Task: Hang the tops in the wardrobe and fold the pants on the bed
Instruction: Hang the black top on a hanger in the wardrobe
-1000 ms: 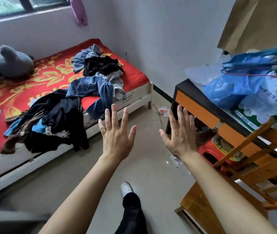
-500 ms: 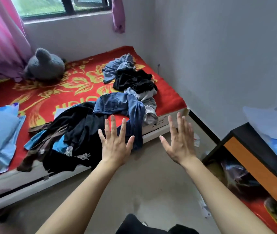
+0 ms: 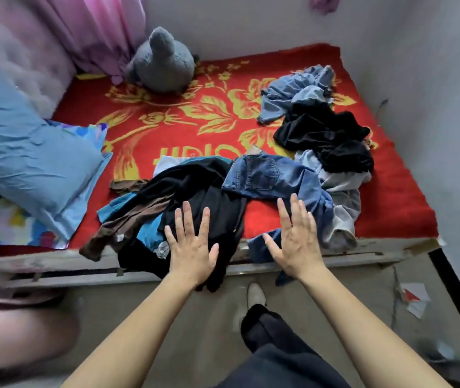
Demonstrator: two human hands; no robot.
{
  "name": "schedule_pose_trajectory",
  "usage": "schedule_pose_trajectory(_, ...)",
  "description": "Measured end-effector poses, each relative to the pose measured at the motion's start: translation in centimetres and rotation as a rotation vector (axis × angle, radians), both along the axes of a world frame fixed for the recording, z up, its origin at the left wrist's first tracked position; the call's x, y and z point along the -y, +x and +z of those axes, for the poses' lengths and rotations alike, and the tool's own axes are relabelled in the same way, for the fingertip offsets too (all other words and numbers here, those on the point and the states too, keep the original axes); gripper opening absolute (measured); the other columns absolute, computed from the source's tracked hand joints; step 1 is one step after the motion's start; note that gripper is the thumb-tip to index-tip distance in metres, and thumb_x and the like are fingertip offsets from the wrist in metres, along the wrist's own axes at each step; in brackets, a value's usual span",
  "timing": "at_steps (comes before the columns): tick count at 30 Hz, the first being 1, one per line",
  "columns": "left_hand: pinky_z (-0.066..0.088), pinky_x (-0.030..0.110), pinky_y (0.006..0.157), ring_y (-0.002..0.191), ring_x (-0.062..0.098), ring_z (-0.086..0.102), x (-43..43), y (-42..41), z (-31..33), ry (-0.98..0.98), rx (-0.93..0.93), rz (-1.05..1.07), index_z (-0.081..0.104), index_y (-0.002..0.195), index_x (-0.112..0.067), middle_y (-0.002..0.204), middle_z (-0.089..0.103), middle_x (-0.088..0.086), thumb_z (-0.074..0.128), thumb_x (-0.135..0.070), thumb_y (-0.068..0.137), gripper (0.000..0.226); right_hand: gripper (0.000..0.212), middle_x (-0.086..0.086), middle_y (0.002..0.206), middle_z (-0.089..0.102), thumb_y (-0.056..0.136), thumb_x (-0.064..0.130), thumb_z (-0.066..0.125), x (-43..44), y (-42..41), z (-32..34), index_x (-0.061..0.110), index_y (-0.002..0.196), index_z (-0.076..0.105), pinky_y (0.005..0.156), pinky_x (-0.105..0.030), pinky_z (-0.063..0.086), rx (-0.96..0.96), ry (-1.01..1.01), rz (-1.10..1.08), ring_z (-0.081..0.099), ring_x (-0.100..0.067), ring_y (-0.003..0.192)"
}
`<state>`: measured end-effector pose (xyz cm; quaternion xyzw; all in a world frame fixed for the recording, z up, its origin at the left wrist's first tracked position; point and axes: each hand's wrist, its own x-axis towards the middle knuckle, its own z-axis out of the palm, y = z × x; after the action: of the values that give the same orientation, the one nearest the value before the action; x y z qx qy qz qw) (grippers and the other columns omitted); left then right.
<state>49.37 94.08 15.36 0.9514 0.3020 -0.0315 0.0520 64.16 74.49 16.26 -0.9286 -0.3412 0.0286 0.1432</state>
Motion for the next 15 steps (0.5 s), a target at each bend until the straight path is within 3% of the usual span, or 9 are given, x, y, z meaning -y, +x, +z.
schedule_pose_trajectory(3,0.008,0.062,0.117,0.146,0.038,-0.025,-5.9,1.9,-0.7,-0.004,-0.09,0.084,-0.025,0.151,-0.026,0.151,-0.043,0.016,0.048,-0.055,0.094,0.096,0.09,-0.019,0.166,0.001,0.094,0.051,0.056,-7.1,4.2,-1.3,0.014,0.16,0.008,0.123,-0.052,0.017,-0.112,-0.003,0.082,0.008,-0.037,0.153)
schedule_pose_trajectory(9,0.008,0.062,0.117,0.149,0.038,-0.016,-16.6,6.7,-1.4,-0.006,-0.146,0.121,-0.002,0.158,-0.022,0.158,-0.029,0.018,0.054,-0.049,0.093,0.091,0.087,-0.016,0.167,-0.006,0.098,0.055,0.044,-19.5,11.8,-4.0,0.017,0.16,-0.003,0.124,-0.045,0.012,-0.187,-0.106,0.204,0.0,-0.033,0.154)
schedule_pose_trajectory(15,0.008,0.058,0.118,0.149,0.036,-0.016,-24.6,12.6,-6.1,-0.032,-0.187,0.01,-0.005,0.158,-0.022,0.16,-0.026,0.017,0.05,-0.049,0.095,0.088,0.089,-0.014,0.167,-0.005,0.098,0.055,0.046,-26.6,15.2,-8.9,0.015,0.159,-0.006,0.123,-0.042,0.015,-0.309,-0.182,0.167,0.003,-0.03,0.154)
